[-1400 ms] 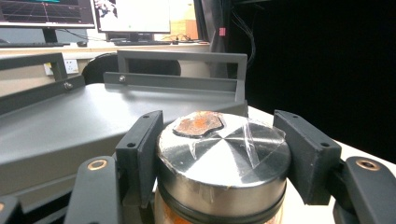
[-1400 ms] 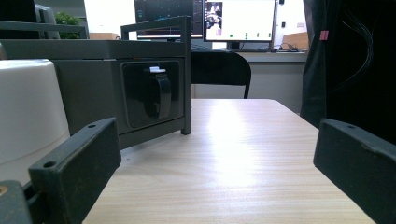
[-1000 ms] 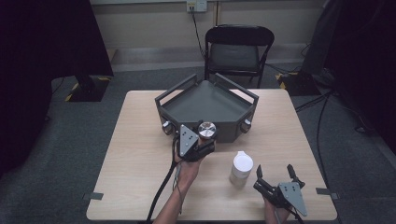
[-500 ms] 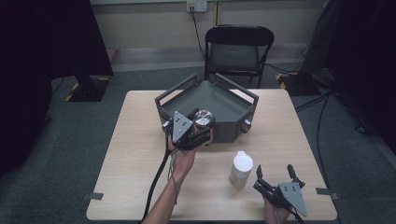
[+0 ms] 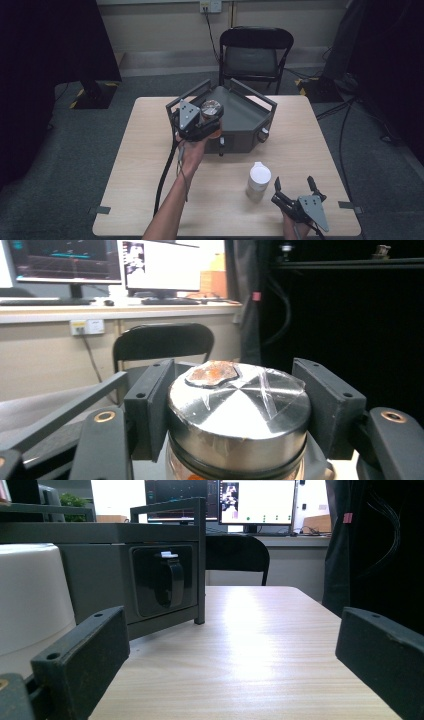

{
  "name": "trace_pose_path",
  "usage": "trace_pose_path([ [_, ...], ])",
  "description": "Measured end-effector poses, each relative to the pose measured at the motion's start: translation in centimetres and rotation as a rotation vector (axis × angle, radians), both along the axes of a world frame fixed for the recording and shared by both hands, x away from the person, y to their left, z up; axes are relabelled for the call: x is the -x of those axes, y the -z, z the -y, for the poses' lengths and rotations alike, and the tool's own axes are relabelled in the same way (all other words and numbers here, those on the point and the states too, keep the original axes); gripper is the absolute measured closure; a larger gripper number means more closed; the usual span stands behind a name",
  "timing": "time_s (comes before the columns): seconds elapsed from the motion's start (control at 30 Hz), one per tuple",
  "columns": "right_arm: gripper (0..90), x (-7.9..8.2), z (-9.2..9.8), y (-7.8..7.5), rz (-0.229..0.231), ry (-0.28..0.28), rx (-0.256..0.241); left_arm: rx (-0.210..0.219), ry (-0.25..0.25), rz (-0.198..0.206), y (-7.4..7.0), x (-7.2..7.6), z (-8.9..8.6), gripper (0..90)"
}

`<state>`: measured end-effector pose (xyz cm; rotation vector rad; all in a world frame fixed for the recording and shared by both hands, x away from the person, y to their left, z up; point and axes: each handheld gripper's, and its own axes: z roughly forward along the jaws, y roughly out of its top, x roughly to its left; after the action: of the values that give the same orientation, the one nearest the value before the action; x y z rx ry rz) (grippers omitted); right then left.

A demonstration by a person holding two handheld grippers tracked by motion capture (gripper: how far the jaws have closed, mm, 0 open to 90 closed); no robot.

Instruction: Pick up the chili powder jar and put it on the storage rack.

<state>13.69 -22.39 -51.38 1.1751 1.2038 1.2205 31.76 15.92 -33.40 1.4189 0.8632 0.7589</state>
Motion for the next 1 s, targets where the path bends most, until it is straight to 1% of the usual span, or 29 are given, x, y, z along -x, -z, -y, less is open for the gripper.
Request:
trace_pose_path([
  [0.03,0.0,0.0,0.0,0.0,0.0,0.0,0.0,0.0,0.0,0.0,0.0,0.0,0.0,35.5],
  [0.07,0.0,0.0,0.0,0.0,0.0,0.0,0.0,0.004,-0.022,0.004,0.1,-0.1,0.3,35.5],
  [0.13,0.0,0.0,0.0,0.0,0.0,0.0,-0.001,0.003,-0.051,0.006,0.0,-0.6,0.6,35.6],
  [0.2,0.0,0.0,0.0,0.0,0.0,0.001,0.0,0.002,-0.07,0.001,-0.2,-1.1,0.8,35.5],
  [0.3,0.0,0.0,0.0,0.0,0.0,0.0,0.0,0.014,-0.1,-0.014,-0.2,-1.9,1.0,35.5],
  [0.33,0.0,0.0,0.0,0.0,0.0,-0.001,0.001,0.008,-0.113,-0.018,-0.1,-2.2,1.2,35.5],
  [0.37,0.0,0.0,0.0,0.0,0.0,-0.001,0.001,0.008,-0.113,-0.018,-0.1,-2.2,1.2,35.6],
  [0.47,0.0,0.0,0.0,0.0,0.0,-0.002,0.0,-0.026,-0.137,-0.017,0.2,-2.7,1.6,35.6],
  [0.5,0.0,0.0,0.0,0.0,0.0,-0.002,0.0,-0.028,-0.146,-0.021,0.3,-2.8,1.7,35.6],
  [0.57,0.0,0.0,0.0,0.0,0.0,-0.003,0.0,-0.03,-0.156,-0.027,0.7,-3.2,1.9,35.6],
  [0.63,0.0,0.0,0.0,0.0,0.0,-0.003,0.0,-0.024,-0.16,-0.032,0.8,-3.3,1.9,35.6],
  [0.7,0.0,0.0,0.0,0.0,0.0,-0.002,0.0,-0.018,-0.155,-0.039,0.9,-3.5,1.9,35.6],
  [0.8,0.0,0.0,0.0,0.0,0.0,-0.002,0.0,-0.058,-0.165,-0.04,1.0,-3.6,2.3,35.6],
  [0.93,0.0,0.0,0.0,0.0,0.0,-0.002,0.0,-0.052,-0.17,-0.065,1.3,-3.8,2.2,35.6],
  [0.97,0.0,0.0,0.0,0.0,0.0,-0.002,0.0,-0.052,-0.17,-0.065,1.3,-3.8,2.2,35.6],
  [1.0,0.0,0.0,0.0,0.0,0.0,-0.002,0.0,-0.052,-0.174,-0.057,1.6,-3.8,2.1,35.6],
])
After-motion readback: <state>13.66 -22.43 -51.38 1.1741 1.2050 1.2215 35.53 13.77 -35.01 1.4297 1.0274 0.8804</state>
